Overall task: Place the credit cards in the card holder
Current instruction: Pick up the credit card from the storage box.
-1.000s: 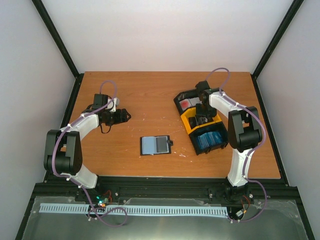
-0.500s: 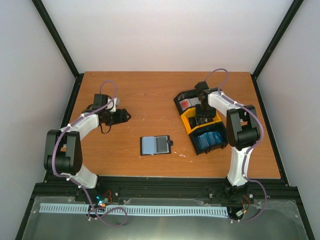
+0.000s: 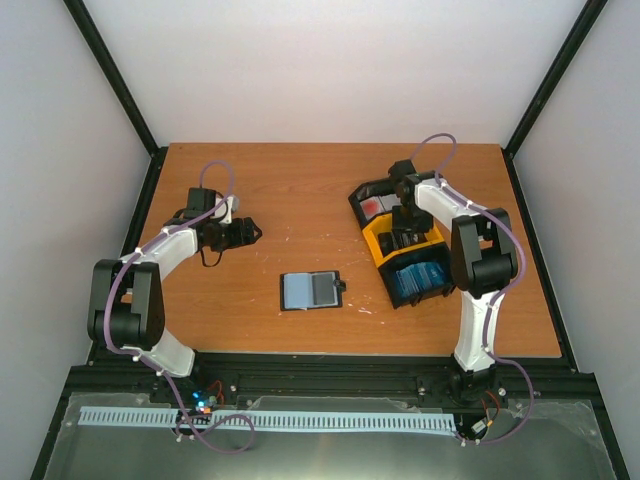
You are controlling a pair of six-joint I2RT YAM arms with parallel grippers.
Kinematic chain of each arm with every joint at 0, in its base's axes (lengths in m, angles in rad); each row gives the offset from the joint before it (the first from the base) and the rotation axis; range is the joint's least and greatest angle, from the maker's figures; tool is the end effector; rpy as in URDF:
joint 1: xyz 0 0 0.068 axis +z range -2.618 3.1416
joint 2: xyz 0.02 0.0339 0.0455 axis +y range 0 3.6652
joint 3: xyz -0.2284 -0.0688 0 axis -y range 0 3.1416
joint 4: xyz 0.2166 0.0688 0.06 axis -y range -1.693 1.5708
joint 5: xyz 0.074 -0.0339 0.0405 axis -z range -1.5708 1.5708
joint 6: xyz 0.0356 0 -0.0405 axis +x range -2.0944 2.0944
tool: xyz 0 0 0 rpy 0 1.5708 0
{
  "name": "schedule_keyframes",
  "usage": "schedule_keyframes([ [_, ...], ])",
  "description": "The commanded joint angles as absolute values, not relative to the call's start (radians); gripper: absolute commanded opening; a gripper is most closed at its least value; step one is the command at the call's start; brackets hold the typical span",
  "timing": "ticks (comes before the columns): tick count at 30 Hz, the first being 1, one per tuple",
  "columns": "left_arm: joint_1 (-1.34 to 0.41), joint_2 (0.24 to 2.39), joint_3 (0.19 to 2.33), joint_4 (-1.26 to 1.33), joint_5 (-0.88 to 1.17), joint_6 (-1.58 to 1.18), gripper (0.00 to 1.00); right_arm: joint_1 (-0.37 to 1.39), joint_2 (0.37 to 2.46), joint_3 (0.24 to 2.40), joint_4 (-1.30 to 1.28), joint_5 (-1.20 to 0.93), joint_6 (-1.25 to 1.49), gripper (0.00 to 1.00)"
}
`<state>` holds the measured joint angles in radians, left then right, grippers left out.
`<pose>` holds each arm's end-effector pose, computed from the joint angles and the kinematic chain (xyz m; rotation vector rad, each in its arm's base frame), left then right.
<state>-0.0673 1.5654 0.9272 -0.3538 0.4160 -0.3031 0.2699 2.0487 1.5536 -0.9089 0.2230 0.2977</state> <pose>0.2852 -0.0336 0.1718 -0.1419 2.5703 -0.6738 0.3512 0.0890 0.1590 0.0677 2.9090 -0.2446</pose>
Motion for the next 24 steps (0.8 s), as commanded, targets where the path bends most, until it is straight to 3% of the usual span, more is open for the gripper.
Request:
schedule_keyframes([
  [1, -0.063, 1.565, 0.957, -0.358, 0.423, -0.281, 0.78, 0.25, 2.009, 1.574, -0.942, 0.293, 0.317, 0.39],
  [9, -0.063, 1.564, 0.954, -0.357, 0.424, -0.281, 0.77, 0.249, 1.99, 1.569, -0.955, 0.326, 0.311, 0.28],
  [24, -0.063, 1.57, 0.959, -0.359, 0.424, -0.281, 0.78, 0.249, 2.023, 1.543, -0.953, 0.375, 0.244, 0.18],
])
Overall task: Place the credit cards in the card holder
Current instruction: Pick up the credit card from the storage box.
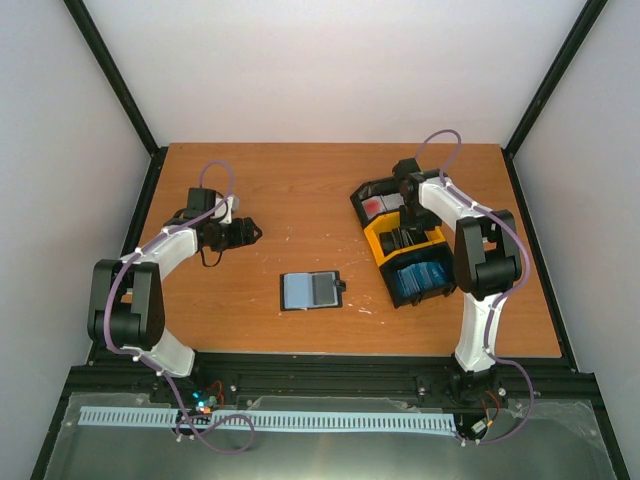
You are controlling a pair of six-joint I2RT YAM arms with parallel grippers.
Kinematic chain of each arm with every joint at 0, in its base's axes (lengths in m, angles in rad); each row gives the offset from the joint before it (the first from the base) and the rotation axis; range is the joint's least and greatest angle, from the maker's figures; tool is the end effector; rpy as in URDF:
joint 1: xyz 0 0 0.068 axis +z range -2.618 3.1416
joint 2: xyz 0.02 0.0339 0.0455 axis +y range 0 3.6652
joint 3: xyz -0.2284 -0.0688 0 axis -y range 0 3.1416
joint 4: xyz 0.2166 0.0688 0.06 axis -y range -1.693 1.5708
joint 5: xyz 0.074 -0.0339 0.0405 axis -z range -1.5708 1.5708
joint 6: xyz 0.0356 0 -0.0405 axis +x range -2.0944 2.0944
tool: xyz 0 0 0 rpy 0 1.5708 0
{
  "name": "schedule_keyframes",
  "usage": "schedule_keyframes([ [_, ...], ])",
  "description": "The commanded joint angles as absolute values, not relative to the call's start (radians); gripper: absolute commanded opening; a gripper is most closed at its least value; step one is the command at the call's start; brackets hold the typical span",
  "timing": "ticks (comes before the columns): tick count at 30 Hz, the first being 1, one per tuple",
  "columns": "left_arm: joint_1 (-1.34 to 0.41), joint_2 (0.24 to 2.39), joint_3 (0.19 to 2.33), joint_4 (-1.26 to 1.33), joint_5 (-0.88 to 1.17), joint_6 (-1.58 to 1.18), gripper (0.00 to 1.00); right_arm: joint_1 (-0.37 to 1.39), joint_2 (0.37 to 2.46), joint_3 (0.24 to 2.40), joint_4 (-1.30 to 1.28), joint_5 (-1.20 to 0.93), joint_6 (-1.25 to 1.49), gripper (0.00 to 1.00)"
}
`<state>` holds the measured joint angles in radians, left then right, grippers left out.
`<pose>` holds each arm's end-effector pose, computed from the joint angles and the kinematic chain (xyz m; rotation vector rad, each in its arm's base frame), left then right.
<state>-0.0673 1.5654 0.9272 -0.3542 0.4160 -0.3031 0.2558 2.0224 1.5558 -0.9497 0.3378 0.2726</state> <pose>0.2851 -0.0336 0.1718 -0.1420 2.5707 -0.6738 0.3480 0.0788 0.1688 0.0621 2.8762 -0.4154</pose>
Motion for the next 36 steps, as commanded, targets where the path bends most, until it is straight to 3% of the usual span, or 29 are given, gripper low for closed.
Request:
schedule_keyframes([
  [1, -0.063, 1.571, 0.959, -0.359, 0.424, -0.281, 0.78, 0.25, 2.027, 1.541, -0.953, 0.374, 0.235, 0.18],
  [12, -0.063, 1.576, 0.968, -0.362, 0.426, -0.278, 0.78, 0.25, 2.047, 1.504, -0.931, 0.367, 0.155, 0.18],
  [17, -0.063, 1.574, 0.975, -0.362, 0.428, -0.276, 0.78, 0.252, 2.025, 1.502, -0.925, 0.372, 0.125, 0.03],
  [29, -0.064, 1.503, 0.983, -0.351, 0.433, -0.308, 0.79, 0.261, 1.77, 1.53, -1.013, 0.333, 0.175, 0.03],
  [36, -0.064, 1.379, 0.951, -0.32, 0.427, -0.332, 0.82, 0.274, 1.607, 1.529, -0.998, 0.037, 0.238, 0.03],
])
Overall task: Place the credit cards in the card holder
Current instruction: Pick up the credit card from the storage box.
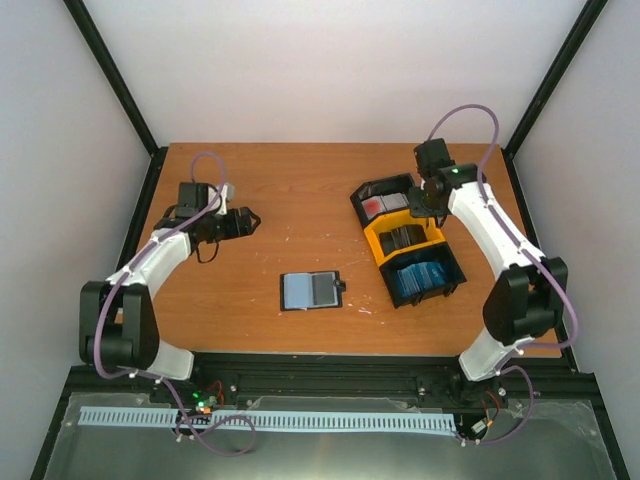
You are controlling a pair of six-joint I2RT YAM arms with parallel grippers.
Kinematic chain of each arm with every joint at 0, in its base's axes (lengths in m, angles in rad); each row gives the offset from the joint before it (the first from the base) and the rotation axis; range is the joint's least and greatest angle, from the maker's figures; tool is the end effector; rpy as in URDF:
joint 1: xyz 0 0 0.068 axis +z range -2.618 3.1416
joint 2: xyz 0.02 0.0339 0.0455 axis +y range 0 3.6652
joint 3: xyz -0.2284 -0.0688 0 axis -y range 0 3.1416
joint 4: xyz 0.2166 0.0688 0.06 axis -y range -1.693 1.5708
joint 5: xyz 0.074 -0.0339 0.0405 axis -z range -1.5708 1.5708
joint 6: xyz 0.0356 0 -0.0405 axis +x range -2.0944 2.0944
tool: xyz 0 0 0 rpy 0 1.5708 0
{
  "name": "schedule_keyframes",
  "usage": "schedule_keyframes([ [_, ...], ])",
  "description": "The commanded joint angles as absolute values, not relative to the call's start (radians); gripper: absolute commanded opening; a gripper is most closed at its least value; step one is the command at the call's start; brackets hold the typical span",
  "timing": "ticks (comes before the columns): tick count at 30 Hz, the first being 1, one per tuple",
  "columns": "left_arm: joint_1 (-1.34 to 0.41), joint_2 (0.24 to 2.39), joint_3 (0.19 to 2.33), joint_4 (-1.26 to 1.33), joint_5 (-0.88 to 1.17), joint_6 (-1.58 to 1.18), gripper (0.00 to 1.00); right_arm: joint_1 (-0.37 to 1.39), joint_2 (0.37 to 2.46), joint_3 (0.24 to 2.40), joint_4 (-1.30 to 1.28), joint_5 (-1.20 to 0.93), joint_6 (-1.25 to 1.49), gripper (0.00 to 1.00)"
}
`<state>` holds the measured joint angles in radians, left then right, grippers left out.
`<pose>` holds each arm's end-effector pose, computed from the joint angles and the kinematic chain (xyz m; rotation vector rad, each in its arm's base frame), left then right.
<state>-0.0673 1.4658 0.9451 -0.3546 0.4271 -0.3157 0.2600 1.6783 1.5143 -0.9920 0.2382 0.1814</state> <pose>0.2804 -0.0337 0.2032 -0.1125 2.4573 -0.6913 0.3034 0.0720 0.2650 -0.0379 2.6809 -0.1895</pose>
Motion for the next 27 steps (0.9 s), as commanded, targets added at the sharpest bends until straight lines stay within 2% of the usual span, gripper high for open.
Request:
schedule_keyframes([
  [1, -0.064, 1.359, 0.95, -0.321, 0.423, -0.336, 0.83, 0.28, 1.583, 1.519, -0.985, -0.023, 0.259, 0.03],
  [4, -0.064, 1.292, 0.946, -0.311, 0.421, -0.36, 0.86, 0.3, 1.49, 1.436, -0.878, -0.23, 0.32, 0.03],
  [10, -0.063, 1.132, 0.884, -0.211, 0.428, -0.427, 0.97, 0.357, 1.264, 1.121, -0.581, -0.452, 0.455, 0.03],
  [12, -0.063, 1.086, 0.873, -0.2, 0.431, -0.434, 1.0, 0.376, 1.215, 1.047, -0.514, -0.463, 0.471, 0.03],
  [19, -0.063, 0.985, 0.818, -0.132, 0.507, -0.457, 1.0, 0.402, 1.03, 0.824, -0.343, -0.478, 0.533, 0.03],
  [27, -0.062, 1.057, 0.752, -0.055, 0.513, -0.603, 1.0, 0.402, 1.104, 0.811, -0.31, -0.512, 0.524, 0.03],
])
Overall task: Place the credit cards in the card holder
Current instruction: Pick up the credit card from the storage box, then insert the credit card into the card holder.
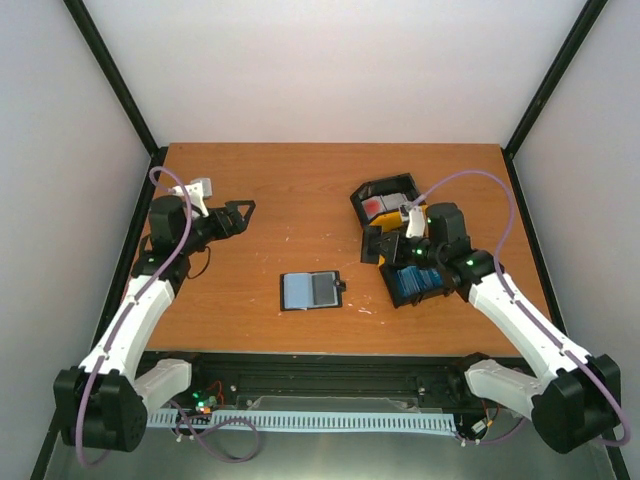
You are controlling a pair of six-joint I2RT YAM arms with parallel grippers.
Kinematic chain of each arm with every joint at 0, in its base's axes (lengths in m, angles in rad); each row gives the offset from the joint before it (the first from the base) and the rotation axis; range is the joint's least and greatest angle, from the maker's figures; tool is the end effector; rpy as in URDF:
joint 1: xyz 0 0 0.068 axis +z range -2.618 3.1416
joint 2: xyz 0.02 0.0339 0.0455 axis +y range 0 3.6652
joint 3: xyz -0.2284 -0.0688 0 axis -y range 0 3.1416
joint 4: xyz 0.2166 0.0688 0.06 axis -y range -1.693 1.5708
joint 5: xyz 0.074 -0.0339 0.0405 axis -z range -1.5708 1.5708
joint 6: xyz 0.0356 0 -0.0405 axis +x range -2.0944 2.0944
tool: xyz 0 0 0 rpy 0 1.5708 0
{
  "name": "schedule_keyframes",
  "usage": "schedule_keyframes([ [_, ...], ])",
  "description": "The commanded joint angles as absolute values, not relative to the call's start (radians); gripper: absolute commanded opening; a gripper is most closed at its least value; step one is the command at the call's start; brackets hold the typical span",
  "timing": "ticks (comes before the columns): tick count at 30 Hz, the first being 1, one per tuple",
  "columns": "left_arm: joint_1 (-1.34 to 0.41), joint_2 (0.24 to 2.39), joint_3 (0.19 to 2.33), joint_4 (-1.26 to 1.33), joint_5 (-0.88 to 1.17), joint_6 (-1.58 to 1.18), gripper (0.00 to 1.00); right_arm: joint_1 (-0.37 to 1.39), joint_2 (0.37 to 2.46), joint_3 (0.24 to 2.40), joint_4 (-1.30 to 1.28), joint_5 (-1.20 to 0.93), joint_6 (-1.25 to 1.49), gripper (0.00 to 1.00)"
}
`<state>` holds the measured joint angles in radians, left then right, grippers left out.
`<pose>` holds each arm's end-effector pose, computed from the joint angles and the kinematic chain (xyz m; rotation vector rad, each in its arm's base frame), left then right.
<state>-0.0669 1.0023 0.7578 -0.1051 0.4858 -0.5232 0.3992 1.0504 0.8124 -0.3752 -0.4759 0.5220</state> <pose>0.2192 -0.0313 0.2756 -0.1113 1.9702 -0.8566 0.1940 0.0996 0.2581 -0.1466 2.2937 1.0216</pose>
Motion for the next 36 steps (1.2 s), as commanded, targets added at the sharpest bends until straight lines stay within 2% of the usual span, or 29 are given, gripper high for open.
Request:
schedule_keyframes([
  [1, -0.061, 1.075, 0.745, -0.051, 0.515, -0.607, 1.0, 0.403, 1.126, 0.815, -0.301, -0.523, 0.519, 0.03],
  [8, -0.064, 1.188, 0.674, -0.011, 0.669, -0.624, 1.0, 0.462, 1.321, 0.811, -0.185, -0.587, 0.585, 0.03],
  [14, -0.113, 1.252, 0.632, -0.069, 0.647, -0.602, 0.99, 0.555, 1.523, 0.834, -0.031, -0.592, 0.666, 0.03],
  [17, -0.164, 1.312, 0.639, -0.103, 0.598, -0.646, 0.93, 0.586, 1.597, 0.875, -0.03, -0.595, 0.691, 0.03],
  [21, -0.233, 1.346, 0.611, -0.111, 0.529, -0.693, 0.79, 0.636, 1.647, 0.848, 0.045, -0.548, 0.766, 0.03],
  [24, -0.239, 1.344, 0.566, -0.081, 0.557, -0.733, 0.66, 0.661, 1.692, 0.833, 0.104, -0.56, 0.843, 0.03],
  [28, -0.248, 1.327, 0.514, -0.046, 0.576, -0.744, 0.55, 0.679, 1.72, 0.813, 0.15, -0.555, 0.881, 0.03],
  [30, -0.25, 1.327, 0.496, -0.032, 0.594, -0.744, 0.52, 0.681, 1.722, 0.791, 0.175, -0.552, 0.884, 0.03],
  [36, -0.256, 1.324, 0.446, 0.013, 0.641, -0.732, 0.51, 0.683, 1.727, 0.751, 0.236, -0.548, 0.866, 0.03],
])
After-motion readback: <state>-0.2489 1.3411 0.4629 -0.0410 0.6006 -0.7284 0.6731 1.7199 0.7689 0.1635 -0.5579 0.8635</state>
